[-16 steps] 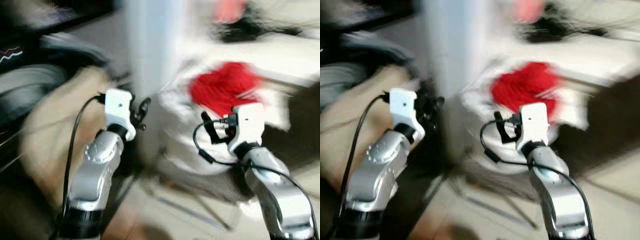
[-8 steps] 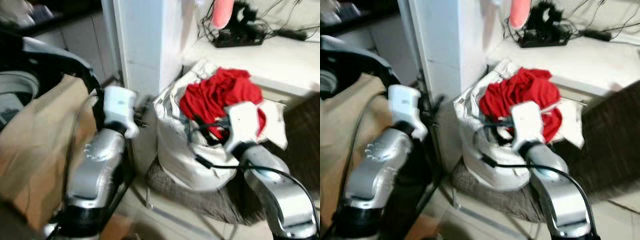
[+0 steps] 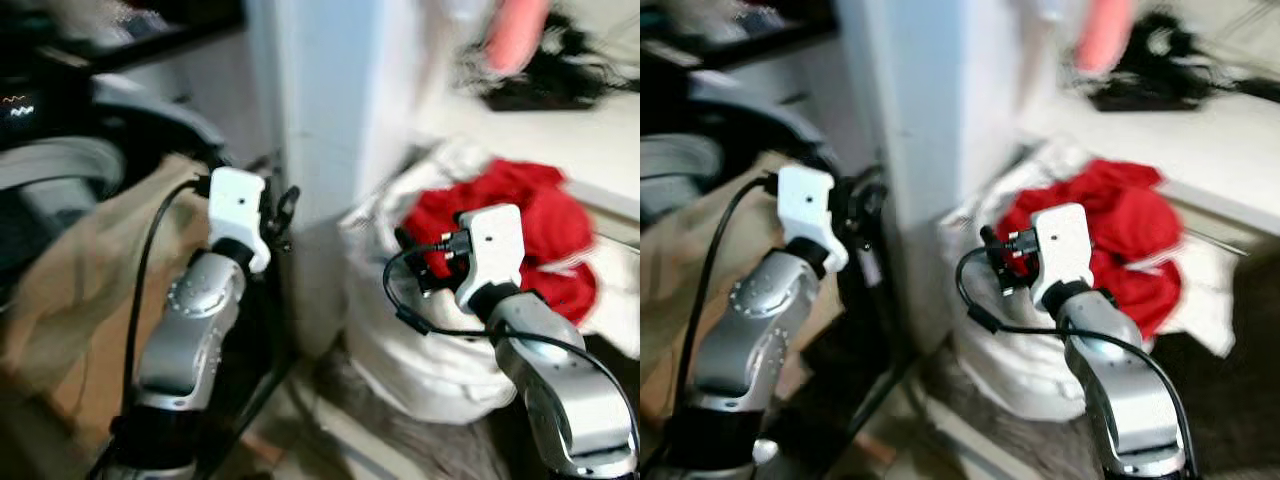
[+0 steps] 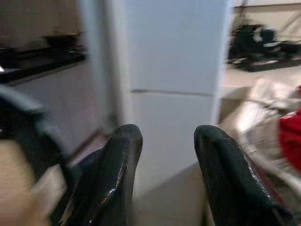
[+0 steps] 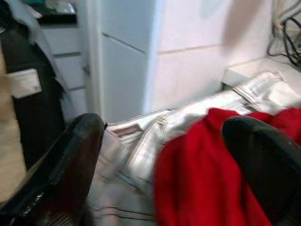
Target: Clothes washing
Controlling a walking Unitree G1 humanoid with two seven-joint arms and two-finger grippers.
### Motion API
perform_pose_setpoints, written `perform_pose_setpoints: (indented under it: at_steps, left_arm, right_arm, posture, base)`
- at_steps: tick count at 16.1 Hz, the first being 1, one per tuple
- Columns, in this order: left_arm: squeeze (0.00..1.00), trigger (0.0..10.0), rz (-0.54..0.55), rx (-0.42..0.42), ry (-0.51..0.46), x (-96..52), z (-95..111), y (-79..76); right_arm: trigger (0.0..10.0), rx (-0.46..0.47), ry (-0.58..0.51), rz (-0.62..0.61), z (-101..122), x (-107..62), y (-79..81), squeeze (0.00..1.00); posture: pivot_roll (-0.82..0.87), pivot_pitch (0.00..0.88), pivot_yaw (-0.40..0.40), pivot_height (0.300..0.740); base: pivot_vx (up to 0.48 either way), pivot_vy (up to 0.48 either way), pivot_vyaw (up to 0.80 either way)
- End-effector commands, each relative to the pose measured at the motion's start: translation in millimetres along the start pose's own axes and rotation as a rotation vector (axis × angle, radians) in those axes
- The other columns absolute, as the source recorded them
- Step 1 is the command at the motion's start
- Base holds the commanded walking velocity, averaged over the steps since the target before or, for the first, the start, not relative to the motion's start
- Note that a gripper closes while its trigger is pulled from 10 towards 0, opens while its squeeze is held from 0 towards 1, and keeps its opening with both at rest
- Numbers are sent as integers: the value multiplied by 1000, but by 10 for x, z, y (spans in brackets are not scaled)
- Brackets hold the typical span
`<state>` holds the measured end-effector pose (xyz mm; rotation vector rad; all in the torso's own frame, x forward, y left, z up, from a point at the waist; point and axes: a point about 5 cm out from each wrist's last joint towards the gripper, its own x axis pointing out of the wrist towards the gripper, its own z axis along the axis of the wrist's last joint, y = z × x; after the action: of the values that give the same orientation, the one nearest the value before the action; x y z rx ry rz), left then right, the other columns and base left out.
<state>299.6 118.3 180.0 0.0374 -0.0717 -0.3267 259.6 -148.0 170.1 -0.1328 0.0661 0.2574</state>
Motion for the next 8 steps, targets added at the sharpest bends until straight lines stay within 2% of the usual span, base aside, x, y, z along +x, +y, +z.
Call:
perform_pose_setpoints:
  at_steps: [1,5,8]
  left_arm:
    - [0,10000,-25,-14,39,17,-64,-66]
    - [0,10000,-38,-15,41,39,-74,-103]
    - [0,10000,-16,-2,40,50,-68,-76]
  right_arm:
    - [10000,-3,37,-79,-53,-19,-137,0]
    - [10000,-6,25,-96,-17,-35,-233,0]
    - [10000,-11,8,-86,16,-17,-272,0]
  posture:
    - [-88,0,36,740]
    - [-95,0,42,740]
    - [-91,0,38,740]
  base:
    - [0,0,0]
    - [0,0,0]
    - [0,0,0]
